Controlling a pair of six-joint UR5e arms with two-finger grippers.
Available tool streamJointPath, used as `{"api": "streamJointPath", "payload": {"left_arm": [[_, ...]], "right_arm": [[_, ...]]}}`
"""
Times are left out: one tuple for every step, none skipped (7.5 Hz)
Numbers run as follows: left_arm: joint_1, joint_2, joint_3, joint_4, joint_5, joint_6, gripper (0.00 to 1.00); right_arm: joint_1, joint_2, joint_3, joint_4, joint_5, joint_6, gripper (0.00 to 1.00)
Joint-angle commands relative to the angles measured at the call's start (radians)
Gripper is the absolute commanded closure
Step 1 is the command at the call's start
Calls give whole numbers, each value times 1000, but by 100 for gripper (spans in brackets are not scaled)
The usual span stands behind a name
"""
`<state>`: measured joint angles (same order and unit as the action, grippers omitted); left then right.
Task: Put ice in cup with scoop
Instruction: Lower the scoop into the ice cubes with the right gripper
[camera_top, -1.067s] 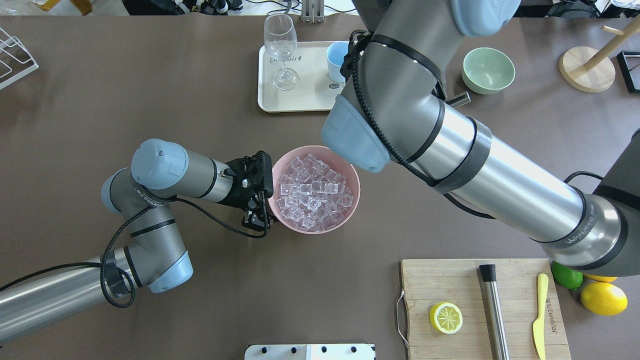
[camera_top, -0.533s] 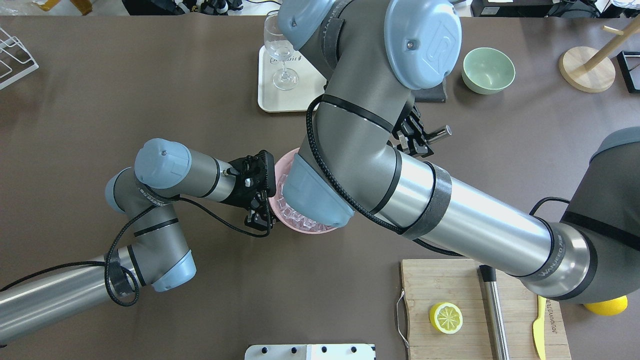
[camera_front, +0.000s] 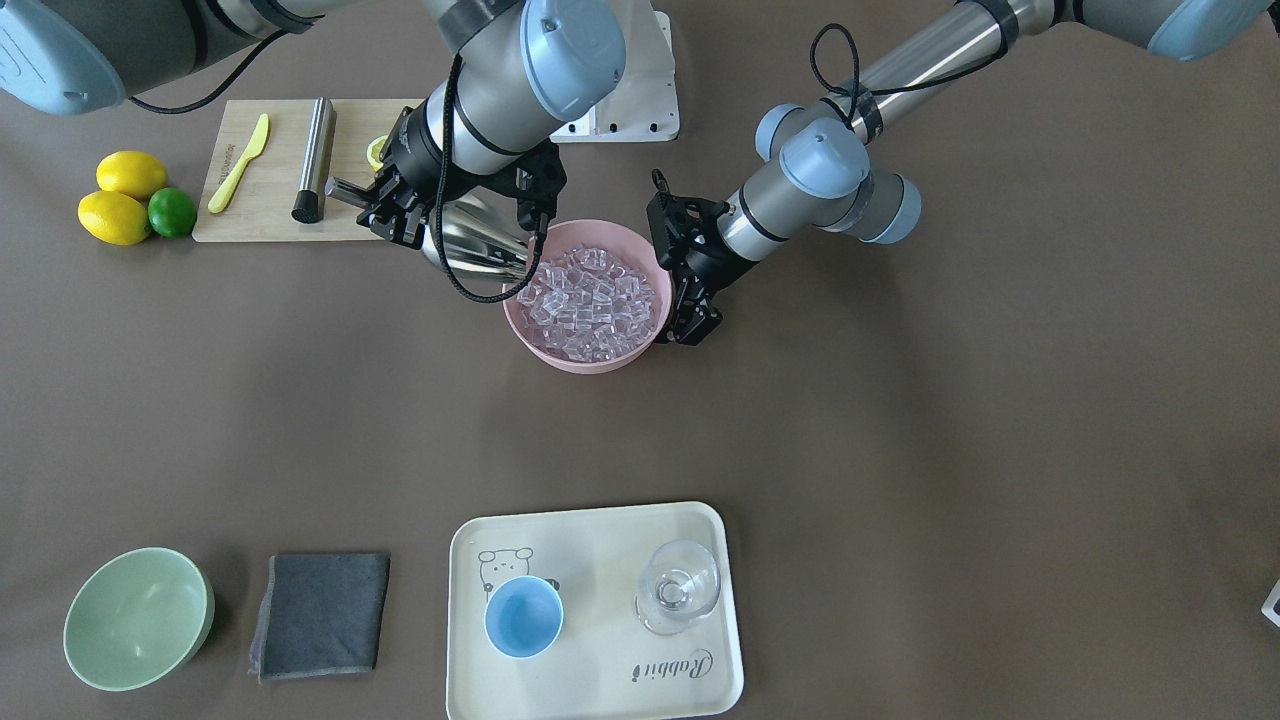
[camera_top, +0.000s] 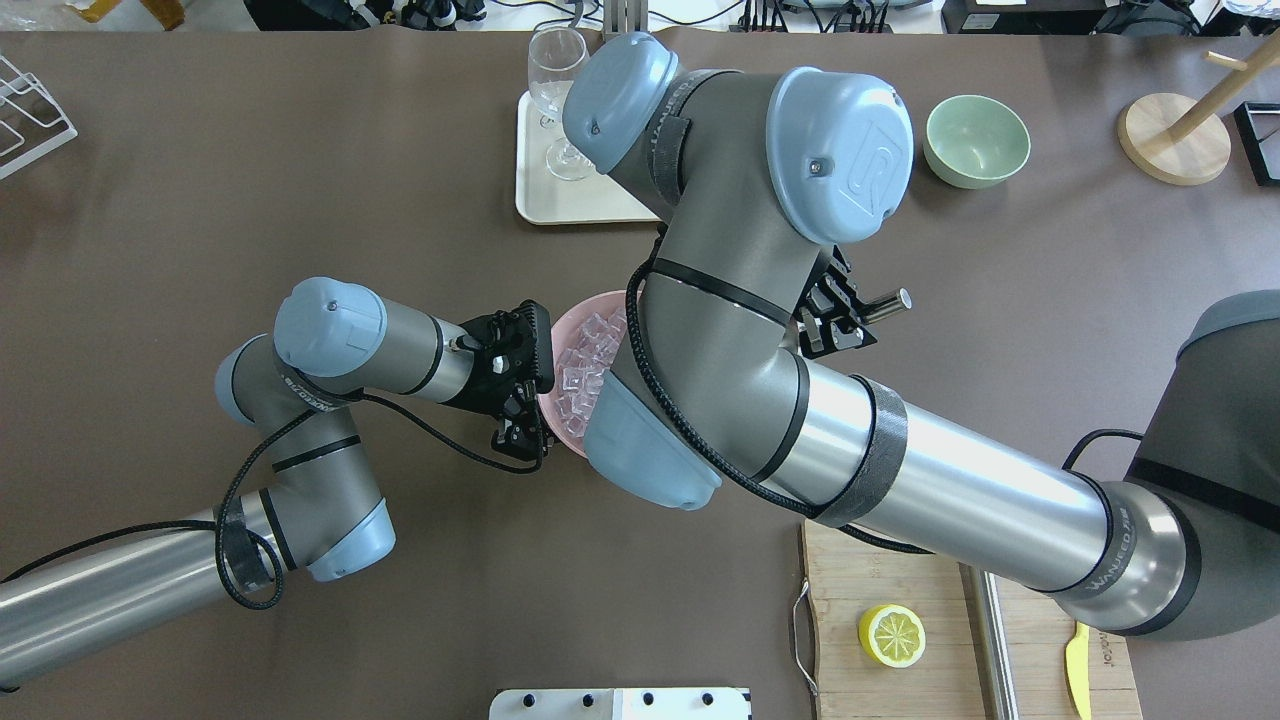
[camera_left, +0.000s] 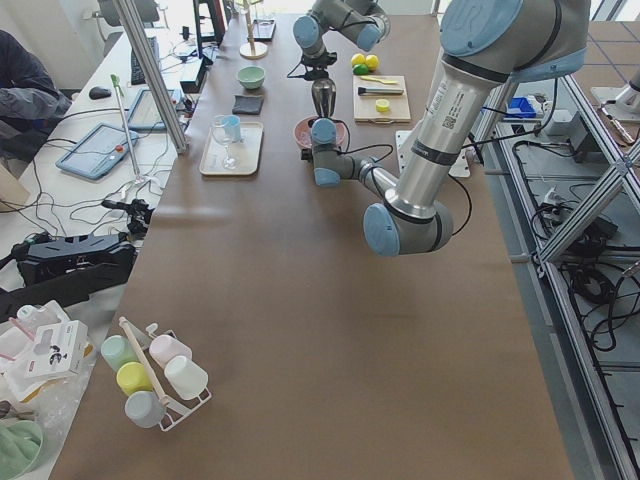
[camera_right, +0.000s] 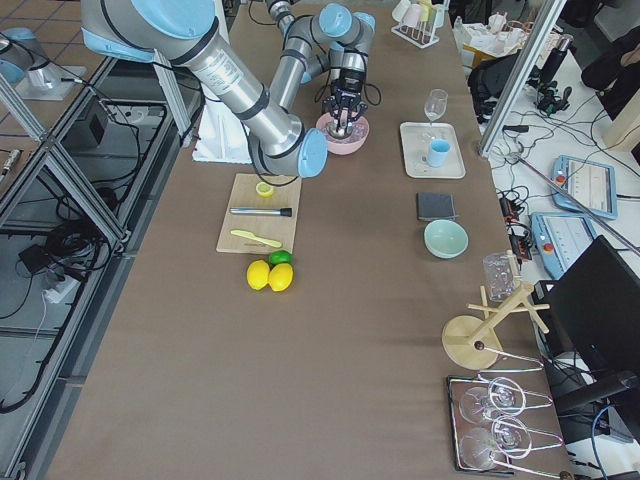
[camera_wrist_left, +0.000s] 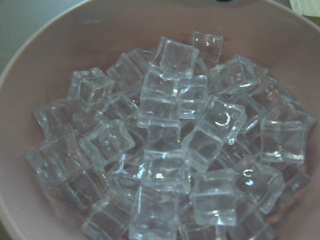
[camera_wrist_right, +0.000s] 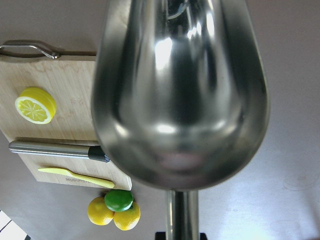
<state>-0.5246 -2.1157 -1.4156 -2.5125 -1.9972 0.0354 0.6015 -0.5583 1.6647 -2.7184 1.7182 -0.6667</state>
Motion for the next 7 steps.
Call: {"api": "streamJointPath", "payload": {"left_arm": [[0,-1,3,-2,0,0,2],[0,-1,3,-2,0,0,2],[0,-1,3,-2,0,0,2],[0,-1,4,-2,0,0,2],[0,-1,4,-2,2,0,2],[0,-3,4,-2,2,0,2],[0,-1,4,-2,0,0,2]], "right_arm": [[-14,-29,-11,64,-9,84,100],[-17,-32,-16,75,-9,94,100],[-19,-35,-25,97,-8,114,100],[-19,-37,-32,121,-3,124,100],[-20,-37,-42,129,-2,136,100],[-23,-37,-48,146,1,157,100],[-28,-34,-58,149,3,173,100]]}}
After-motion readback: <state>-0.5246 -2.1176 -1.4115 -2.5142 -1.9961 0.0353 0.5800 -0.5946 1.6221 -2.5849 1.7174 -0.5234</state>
